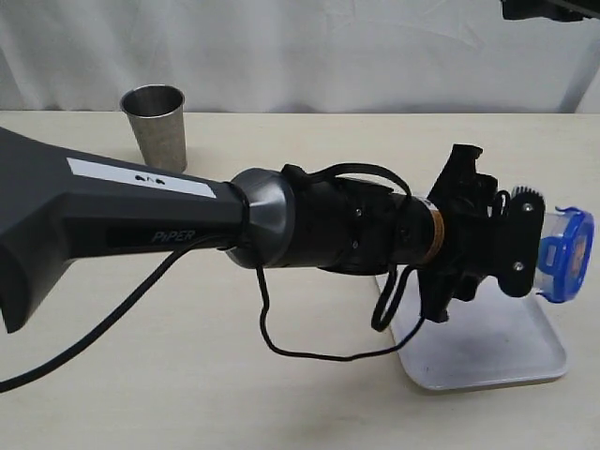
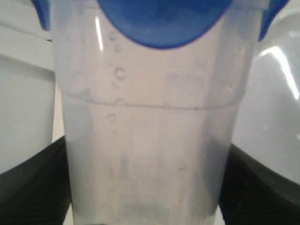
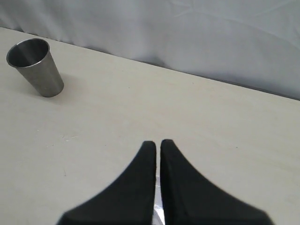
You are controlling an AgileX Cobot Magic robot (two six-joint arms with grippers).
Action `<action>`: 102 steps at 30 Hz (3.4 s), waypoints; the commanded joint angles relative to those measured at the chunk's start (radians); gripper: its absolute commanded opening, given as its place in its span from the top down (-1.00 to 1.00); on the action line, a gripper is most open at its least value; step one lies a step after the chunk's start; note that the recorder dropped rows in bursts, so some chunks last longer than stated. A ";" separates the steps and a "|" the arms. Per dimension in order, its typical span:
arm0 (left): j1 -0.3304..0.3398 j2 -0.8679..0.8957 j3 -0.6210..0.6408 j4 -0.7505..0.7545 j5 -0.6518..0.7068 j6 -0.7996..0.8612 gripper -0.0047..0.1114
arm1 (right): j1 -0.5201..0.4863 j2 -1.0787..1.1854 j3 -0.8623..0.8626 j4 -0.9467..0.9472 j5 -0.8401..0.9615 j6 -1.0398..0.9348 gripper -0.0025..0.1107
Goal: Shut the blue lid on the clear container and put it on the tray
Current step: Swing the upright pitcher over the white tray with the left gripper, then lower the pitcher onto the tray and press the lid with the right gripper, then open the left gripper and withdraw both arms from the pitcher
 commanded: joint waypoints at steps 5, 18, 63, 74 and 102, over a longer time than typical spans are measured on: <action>0.006 -0.004 -0.011 -0.401 -0.165 -0.165 0.92 | -0.004 -0.004 -0.001 -0.275 0.012 0.239 0.89; 0.163 0.115 -0.011 -0.085 -0.774 -0.783 0.92 | -0.087 -0.006 0.002 -0.157 0.044 0.177 0.89; 0.262 0.292 -0.011 -0.183 -0.986 -0.628 -0.72 | 0.020 0.245 0.020 -0.184 0.303 0.138 0.89; 0.264 0.281 -0.011 -0.144 -0.940 -0.633 -0.70 | 0.020 0.245 0.020 -0.184 0.303 0.138 0.89; 0.418 0.222 -0.011 0.427 -0.916 -1.063 -0.70 | 0.020 0.245 0.020 -0.185 0.287 0.142 0.89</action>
